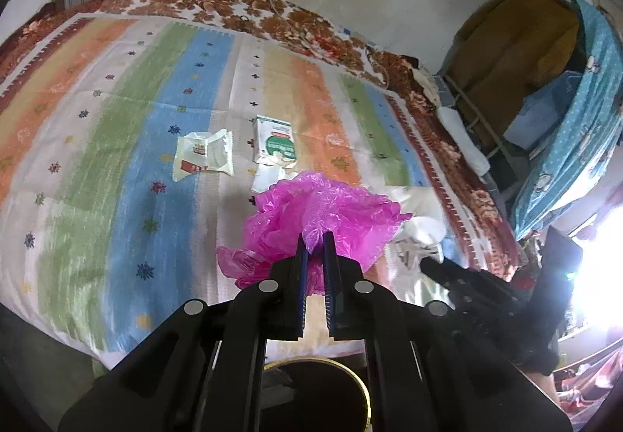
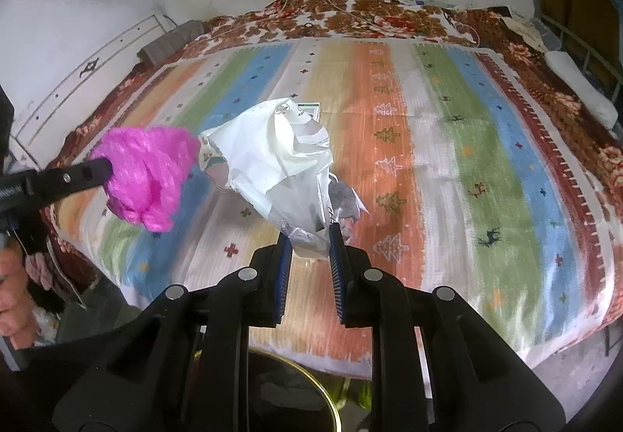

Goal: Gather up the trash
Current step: 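Carry the pink and white plastic bags in both grippers over the bin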

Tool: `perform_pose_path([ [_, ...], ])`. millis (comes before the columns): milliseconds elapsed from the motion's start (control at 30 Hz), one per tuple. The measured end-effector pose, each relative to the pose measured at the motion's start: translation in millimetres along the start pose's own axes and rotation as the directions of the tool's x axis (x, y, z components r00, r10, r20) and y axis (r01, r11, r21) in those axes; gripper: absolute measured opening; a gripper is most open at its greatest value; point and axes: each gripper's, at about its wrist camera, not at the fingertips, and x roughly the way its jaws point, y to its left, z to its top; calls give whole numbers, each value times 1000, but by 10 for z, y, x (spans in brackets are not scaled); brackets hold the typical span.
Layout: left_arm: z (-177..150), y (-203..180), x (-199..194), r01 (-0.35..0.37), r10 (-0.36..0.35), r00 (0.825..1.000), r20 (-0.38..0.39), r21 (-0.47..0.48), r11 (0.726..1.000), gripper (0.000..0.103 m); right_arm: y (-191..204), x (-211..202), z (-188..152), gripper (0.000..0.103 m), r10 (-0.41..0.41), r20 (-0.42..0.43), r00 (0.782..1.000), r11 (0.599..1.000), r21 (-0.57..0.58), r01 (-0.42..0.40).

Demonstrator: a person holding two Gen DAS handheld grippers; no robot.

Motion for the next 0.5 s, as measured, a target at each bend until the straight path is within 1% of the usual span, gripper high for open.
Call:
perform_pose_path([
  [233, -165, -131, -229, 30, -30, 999, 23, 34, 999, 6, 62, -177, -164, 17, 6, -11, 1000, 1000, -6, -6],
  [367, -271, -180, -320, 33, -34, 999, 24, 48, 998, 6, 94, -292, -257, 17, 7, -10, 1000, 1000, -8, -7],
  [500, -354, -214, -371, 29, -30, 999, 21, 55, 998, 6, 131, -379, -346, 17, -8, -9, 1000, 1000, -23, 8],
])
